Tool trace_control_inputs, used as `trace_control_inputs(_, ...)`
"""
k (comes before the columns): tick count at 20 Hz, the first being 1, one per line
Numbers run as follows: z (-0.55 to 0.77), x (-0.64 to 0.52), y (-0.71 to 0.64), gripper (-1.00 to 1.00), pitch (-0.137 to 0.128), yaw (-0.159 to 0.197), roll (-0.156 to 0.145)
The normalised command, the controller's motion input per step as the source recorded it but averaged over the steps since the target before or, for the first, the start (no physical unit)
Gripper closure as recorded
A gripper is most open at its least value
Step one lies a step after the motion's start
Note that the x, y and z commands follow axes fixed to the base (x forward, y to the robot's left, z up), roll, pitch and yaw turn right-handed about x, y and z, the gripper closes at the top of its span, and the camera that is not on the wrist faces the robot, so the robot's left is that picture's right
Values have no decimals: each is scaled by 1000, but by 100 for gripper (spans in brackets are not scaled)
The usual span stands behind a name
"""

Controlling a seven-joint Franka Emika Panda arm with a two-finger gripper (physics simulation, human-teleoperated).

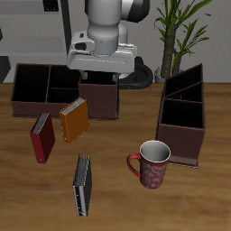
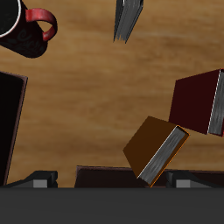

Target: Place the orange book into the left desk caddy's left compartment

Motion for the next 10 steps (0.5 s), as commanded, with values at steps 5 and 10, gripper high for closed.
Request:
trace_control_inputs(5,-184,-111,-422,-100,-21,-54,78)
trace_control_inputs(10,-313,-122,-462,-100,-27,-4,-2)
